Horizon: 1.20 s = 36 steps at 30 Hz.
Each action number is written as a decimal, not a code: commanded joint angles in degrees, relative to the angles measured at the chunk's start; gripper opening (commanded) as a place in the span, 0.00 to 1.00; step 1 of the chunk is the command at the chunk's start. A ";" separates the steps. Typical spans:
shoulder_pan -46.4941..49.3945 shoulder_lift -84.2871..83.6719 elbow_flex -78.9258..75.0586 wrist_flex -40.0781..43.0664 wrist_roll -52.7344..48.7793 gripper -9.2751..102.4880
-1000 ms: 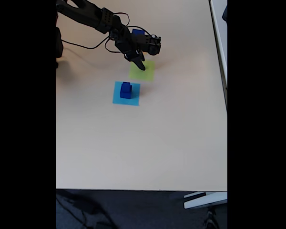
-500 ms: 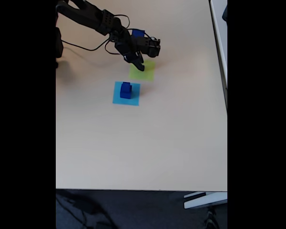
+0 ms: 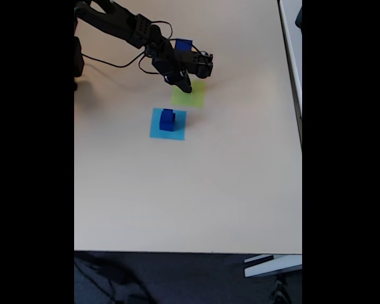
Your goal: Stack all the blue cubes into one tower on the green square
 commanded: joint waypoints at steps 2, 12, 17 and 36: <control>0.18 0.53 -0.18 -1.14 0.09 0.14; 0.26 0.53 -0.18 -1.14 0.09 0.10; 0.26 1.85 -0.35 -0.53 -0.70 0.10; 4.04 10.28 -26.02 27.77 -6.33 0.10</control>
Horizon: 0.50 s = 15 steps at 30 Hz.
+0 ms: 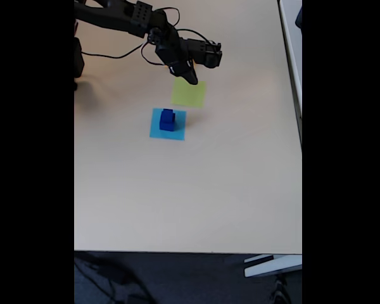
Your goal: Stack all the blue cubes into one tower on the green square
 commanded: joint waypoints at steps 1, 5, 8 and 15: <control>0.70 5.98 -7.12 4.48 -0.18 0.10; 1.93 8.26 -8.09 8.26 -0.09 0.10; 3.52 8.61 -8.35 9.58 -0.53 0.10; 8.00 7.73 -8.17 13.97 -1.49 0.10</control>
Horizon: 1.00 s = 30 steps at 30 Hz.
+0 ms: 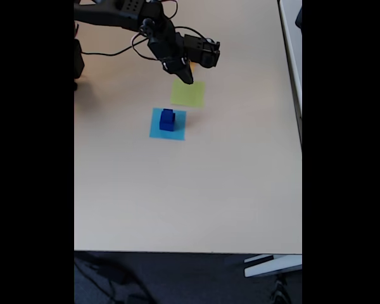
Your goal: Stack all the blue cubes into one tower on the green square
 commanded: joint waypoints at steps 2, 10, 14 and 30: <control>2.99 2.72 -3.34 2.20 -1.67 0.10; 7.38 0.88 -3.34 2.90 -5.62 0.09; 8.09 0.70 -2.99 3.43 -6.24 0.09; 8.09 4.22 8.79 -1.76 -8.53 0.09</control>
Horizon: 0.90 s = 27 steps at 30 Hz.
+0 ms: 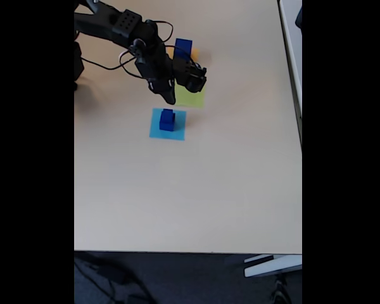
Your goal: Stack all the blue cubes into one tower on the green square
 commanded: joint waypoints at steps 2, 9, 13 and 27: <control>1.05 4.39 0.09 -1.85 -1.14 0.09; 1.49 5.01 -3.34 -0.88 -2.72 0.09; 0.97 5.01 -6.15 0.79 -1.93 0.09; 0.62 6.15 -9.32 4.92 -1.58 0.09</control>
